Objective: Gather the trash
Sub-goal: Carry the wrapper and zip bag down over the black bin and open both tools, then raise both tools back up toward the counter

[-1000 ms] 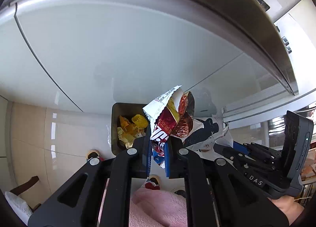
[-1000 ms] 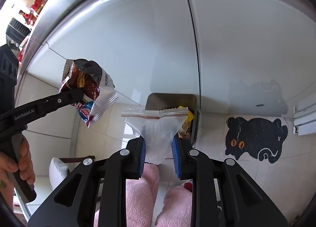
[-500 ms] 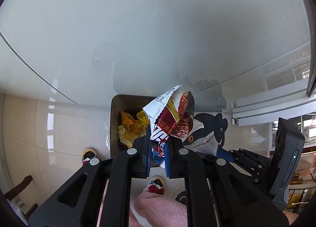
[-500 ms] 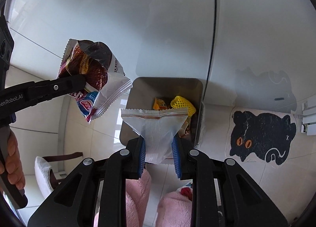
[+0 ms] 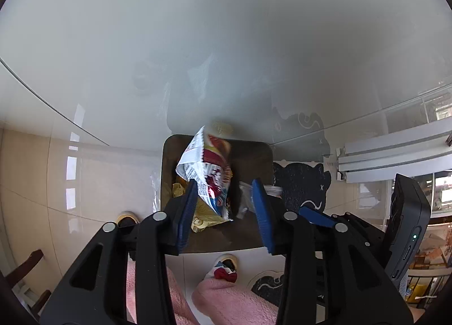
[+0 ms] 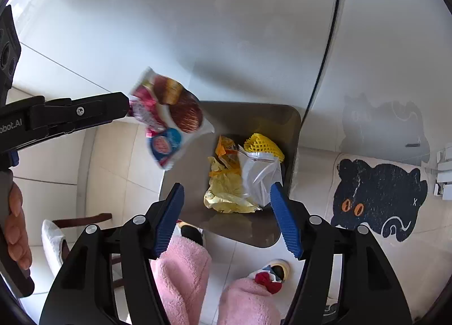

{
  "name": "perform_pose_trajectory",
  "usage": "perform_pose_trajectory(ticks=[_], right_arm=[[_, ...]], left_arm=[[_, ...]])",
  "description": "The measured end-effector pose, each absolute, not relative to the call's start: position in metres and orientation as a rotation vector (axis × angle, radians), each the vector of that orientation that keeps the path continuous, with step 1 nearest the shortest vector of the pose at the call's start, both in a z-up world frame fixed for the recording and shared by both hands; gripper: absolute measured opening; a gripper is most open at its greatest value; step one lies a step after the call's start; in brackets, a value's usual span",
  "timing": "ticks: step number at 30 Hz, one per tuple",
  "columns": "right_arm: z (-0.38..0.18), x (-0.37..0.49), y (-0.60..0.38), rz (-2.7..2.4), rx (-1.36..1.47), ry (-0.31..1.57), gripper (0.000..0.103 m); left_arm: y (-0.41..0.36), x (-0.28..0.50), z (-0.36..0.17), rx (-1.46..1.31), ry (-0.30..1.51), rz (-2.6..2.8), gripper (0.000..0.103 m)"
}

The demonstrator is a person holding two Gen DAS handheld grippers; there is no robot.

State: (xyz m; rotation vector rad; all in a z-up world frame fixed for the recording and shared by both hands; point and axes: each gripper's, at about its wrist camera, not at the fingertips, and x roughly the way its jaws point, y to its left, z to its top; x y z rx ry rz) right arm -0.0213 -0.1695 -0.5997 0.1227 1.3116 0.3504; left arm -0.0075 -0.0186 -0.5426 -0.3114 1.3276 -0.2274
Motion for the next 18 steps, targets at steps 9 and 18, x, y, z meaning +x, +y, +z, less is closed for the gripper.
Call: perform_pose_trajectory(ticks=[9, 18], right_arm=[[-0.571, -0.033, -0.173, 0.347, 0.087, 1.3, 0.1], [-0.476, -0.058, -0.202, 0.348, 0.158, 1.237, 0.1]], left_arm=[[-0.012, -0.013, -0.507, -0.336, 1.305, -0.222, 0.09], [-0.014, -0.041, -0.408, -0.318, 1.23, -0.235, 0.095]])
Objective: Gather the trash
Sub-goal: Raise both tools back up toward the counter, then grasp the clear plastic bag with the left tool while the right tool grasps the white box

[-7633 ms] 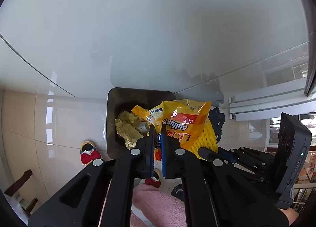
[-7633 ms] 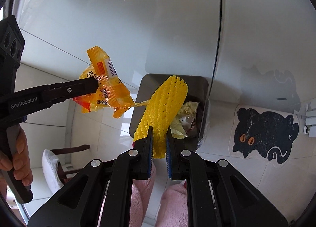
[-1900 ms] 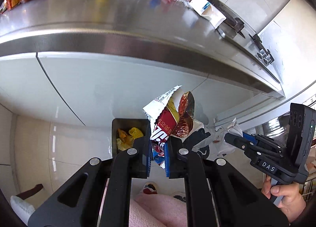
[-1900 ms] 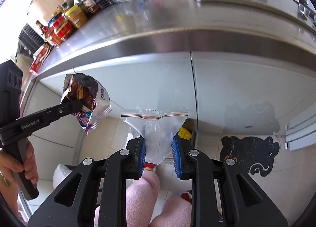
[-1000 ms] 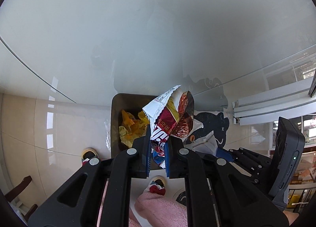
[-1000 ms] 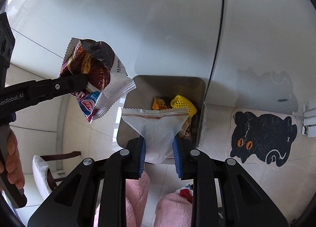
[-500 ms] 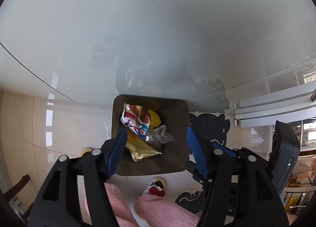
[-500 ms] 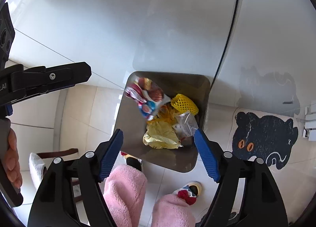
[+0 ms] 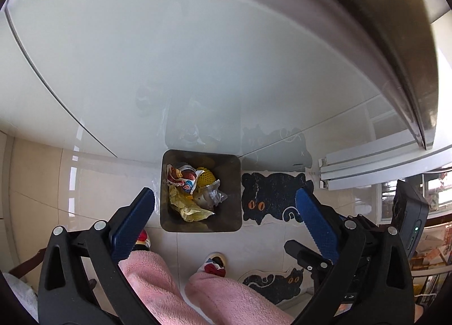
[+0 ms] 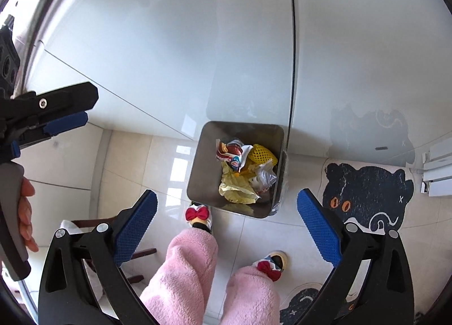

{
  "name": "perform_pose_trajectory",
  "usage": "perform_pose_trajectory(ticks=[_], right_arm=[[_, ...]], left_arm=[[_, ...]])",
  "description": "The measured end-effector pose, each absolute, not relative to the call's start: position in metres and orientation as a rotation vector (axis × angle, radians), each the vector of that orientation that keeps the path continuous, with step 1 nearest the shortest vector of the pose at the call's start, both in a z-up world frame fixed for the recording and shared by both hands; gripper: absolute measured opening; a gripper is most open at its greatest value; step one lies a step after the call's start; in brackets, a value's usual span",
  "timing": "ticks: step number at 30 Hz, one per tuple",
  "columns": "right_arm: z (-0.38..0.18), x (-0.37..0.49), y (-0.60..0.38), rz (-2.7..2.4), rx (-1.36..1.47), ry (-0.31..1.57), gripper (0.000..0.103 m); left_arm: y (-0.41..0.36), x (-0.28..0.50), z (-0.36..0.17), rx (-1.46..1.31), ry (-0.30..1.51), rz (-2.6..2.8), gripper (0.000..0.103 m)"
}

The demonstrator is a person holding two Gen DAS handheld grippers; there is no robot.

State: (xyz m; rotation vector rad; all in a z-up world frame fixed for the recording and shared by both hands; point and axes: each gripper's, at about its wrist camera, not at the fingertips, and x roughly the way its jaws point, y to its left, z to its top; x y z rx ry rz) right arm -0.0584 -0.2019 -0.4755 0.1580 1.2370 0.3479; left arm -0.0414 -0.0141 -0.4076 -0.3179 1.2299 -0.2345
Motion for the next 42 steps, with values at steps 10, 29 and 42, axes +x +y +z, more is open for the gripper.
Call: perform_pose_trajectory(ticks=[10, 29, 42], right_arm=[[-0.332, -0.07, -0.226, 0.368, 0.186, 1.045, 0.1], [-0.202, 0.033, -0.248, 0.22, 0.156, 0.764, 0.1], [-0.216, 0.116, -0.234, 0.198, 0.042, 0.759, 0.091]], left_arm=[[-0.011, -0.055, -0.29, -0.344, 1.091, -0.233, 0.095], [0.003, 0.085, -0.18, -0.315, 0.948, -0.291, 0.095], [-0.013, 0.171, -0.208, -0.295, 1.014, -0.347, 0.094]])
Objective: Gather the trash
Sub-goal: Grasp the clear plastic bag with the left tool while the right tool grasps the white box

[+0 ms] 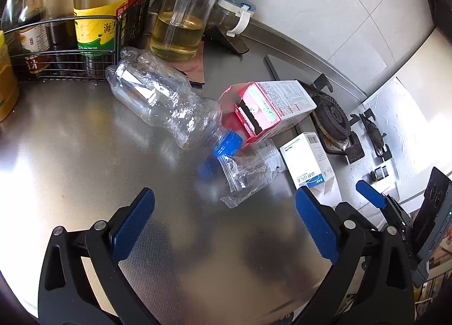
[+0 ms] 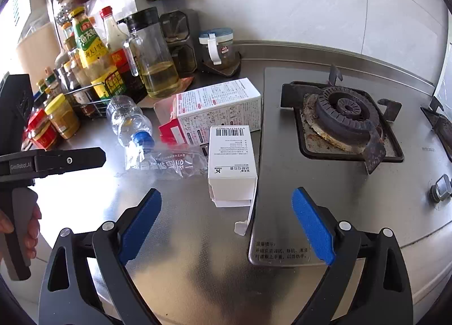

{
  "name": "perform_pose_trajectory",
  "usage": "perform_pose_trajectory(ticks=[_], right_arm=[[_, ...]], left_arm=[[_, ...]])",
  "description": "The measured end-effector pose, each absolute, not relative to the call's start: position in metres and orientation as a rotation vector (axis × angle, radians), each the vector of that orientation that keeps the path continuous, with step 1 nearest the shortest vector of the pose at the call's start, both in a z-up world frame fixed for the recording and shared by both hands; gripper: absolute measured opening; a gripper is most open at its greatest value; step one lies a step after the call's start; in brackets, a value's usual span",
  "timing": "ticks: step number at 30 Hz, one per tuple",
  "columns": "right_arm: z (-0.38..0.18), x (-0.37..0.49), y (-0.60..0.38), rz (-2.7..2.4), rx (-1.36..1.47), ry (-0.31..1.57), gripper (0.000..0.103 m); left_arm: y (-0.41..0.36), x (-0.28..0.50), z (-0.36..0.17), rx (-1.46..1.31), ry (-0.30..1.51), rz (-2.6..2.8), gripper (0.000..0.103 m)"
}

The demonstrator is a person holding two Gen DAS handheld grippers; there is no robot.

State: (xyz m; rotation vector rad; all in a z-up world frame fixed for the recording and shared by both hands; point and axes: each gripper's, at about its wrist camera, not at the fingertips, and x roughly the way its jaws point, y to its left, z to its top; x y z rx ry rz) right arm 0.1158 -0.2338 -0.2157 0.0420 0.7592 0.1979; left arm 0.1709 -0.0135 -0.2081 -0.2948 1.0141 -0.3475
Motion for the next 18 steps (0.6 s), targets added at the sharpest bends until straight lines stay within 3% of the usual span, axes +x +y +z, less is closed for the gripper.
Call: perform_pose_trajectory(ticks=[10, 18], right_arm=[[-0.23, 0.142, -0.232, 0.191, 0.041, 0.78, 0.086], [-0.241, 0.154, -0.234, 0.189, 0.062, 0.809, 0.059]], left_arm=[[-0.022, 0.203, -0.231, -0.303, 1.061, -0.365, 0.094], [-0.029, 0.215, -0.238, -0.278, 1.078, -0.399, 0.072]])
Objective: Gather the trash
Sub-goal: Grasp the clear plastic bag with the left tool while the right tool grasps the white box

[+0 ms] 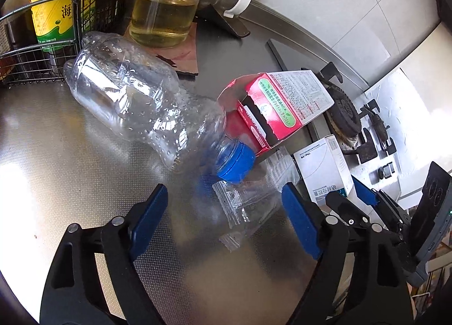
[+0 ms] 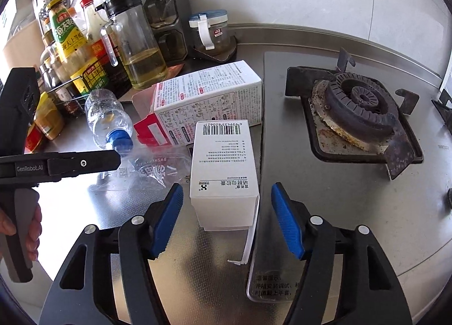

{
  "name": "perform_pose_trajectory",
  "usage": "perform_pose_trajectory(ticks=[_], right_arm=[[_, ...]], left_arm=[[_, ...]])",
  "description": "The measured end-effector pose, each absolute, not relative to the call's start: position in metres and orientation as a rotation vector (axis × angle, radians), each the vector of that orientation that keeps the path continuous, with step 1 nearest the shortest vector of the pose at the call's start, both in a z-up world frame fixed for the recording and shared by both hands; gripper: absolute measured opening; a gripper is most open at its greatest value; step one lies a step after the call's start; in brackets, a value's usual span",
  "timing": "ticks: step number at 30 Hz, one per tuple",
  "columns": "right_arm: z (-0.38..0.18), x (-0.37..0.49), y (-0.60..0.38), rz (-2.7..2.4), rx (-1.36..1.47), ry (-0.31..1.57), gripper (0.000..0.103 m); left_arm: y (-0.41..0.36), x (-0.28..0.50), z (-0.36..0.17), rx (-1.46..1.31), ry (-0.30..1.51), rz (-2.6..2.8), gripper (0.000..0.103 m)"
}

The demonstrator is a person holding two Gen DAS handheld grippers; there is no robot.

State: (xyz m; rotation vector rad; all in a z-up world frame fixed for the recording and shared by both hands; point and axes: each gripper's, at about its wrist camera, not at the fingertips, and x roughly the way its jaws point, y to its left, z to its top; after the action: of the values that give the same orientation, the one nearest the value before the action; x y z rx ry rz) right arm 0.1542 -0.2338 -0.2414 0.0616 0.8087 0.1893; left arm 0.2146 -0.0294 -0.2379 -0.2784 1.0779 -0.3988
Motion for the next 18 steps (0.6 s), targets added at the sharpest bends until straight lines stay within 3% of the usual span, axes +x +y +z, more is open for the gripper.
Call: perform_pose_trajectory(ticks=[2, 6, 18], right_arm=[[-0.242, 0.155, -0.233, 0.189, 0.057, 0.811, 0.046], [-0.242, 0.155, -0.232, 0.193, 0.053, 0.814, 0.045], [-0.237, 0.138, -0.239, 0.205, 0.078, 0.808, 0.045]], left_arm=[[-0.031, 0.216, -0.238, -0.27, 1.081, -0.405, 0.056], [-0.037, 0.215, -0.238, -0.253, 1.08, -0.42, 0.039], [-0.046, 0.205, -0.233, -0.215, 1.046, -0.437, 0.031]])
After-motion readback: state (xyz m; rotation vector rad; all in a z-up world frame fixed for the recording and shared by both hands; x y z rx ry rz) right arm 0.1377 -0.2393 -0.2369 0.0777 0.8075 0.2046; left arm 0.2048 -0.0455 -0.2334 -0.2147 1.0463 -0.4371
